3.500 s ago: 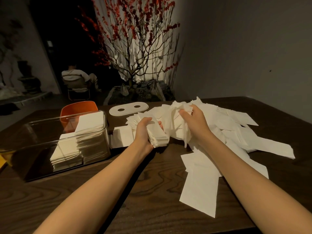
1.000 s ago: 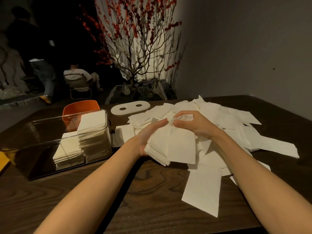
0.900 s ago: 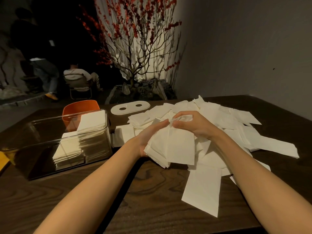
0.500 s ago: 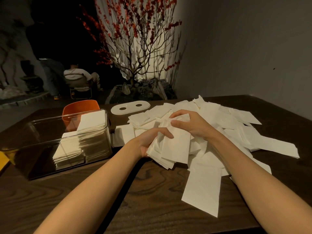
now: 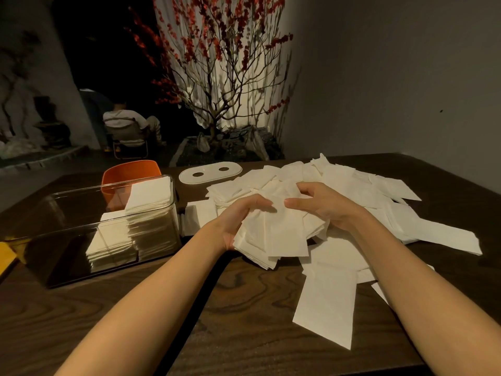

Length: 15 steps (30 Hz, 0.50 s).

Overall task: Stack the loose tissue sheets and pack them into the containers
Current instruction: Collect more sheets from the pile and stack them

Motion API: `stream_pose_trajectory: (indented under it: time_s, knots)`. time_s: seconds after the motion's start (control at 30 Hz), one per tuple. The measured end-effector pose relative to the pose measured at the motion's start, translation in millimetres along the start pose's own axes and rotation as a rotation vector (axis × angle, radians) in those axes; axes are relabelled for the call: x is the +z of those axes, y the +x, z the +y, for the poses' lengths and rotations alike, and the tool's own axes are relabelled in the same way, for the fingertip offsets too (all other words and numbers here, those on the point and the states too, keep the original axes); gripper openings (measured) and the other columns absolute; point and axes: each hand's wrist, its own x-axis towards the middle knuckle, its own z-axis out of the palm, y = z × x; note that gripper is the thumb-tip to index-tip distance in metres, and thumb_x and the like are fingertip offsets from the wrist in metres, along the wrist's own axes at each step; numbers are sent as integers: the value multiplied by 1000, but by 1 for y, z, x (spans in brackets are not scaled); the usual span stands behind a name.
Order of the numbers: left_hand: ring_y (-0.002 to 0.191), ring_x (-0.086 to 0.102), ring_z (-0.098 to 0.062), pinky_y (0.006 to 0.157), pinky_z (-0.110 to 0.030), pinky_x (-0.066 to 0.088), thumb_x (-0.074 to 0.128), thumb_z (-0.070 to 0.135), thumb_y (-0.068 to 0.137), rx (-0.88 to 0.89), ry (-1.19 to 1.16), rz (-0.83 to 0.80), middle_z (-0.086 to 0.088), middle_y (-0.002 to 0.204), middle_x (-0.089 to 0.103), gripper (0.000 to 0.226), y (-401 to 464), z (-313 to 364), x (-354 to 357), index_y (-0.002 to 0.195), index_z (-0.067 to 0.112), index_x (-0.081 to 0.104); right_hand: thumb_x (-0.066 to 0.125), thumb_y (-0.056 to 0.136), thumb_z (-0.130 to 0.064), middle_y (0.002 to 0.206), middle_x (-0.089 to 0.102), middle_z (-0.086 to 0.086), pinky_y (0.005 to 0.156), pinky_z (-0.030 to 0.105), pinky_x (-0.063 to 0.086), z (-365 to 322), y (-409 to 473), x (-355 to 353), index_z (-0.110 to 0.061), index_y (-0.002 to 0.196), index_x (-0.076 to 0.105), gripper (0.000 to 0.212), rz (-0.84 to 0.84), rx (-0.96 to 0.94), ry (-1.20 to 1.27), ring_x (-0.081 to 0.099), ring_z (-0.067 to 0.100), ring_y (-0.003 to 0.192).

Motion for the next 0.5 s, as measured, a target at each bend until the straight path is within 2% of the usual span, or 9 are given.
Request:
stream_pose_trajectory:
  time_s: [0.07,0.13,0.17,0.23,0.3,0.4,0.43,0.5]
  knots:
    - [96,64,-28,71,-36,57,80,11,52,-40,26,-86,-12,104,66,75,1,-2,-2,120,22,51,65,88,-30,98,66,-18,68,25,53,2,1,0,-38,101,58,17,-5,13,2,67,7,86]
    - [98,61,-30,70,-36,58,85,7,40,-70,-18,-131,-13,104,65,85,3,-4,-6,118,21,53,66,88,-32,101,67,-14,72,30,56,3,2,0,-36,104,58,18,4,44,29,68,11,87]
    - [97,62,-31,69,-36,59,83,6,40,-67,-45,-129,-13,102,66,81,4,-5,-7,115,20,55,66,86,-35,104,68,-11,78,35,57,5,3,0,-35,106,59,21,4,67,52,68,14,91]
    - [95,62,-30,65,-34,59,73,6,56,-56,-81,-94,-13,101,65,61,2,-4,-5,113,18,56,68,82,-43,112,67,-6,90,43,54,7,5,-1,-31,113,59,35,-7,123,61,65,18,101]
    - [93,61,-29,61,-32,58,54,8,73,-45,-85,-41,-13,101,63,39,1,-3,-3,111,17,55,70,78,-48,117,65,-5,93,45,52,7,5,-1,-27,123,57,52,-7,173,46,63,20,105]
    - [89,60,-28,59,-31,58,41,10,87,-37,-105,-5,-13,97,63,26,-1,-3,1,108,17,54,74,67,-55,126,60,-4,98,47,49,7,6,-1,-24,131,54,73,12,186,-33,60,22,111]
    - [88,61,-28,59,-31,58,40,11,88,-32,-116,-2,-13,96,63,24,-2,-3,1,107,17,54,75,68,-54,127,60,-3,99,48,48,7,6,-2,-23,130,54,73,26,187,-39,59,23,112]
    - [87,61,-29,58,-31,58,43,10,86,-31,-140,-10,-13,96,63,26,-4,-3,3,108,17,54,74,75,-44,121,63,-1,97,48,49,6,8,-3,-22,124,56,56,34,177,-4,62,23,107]
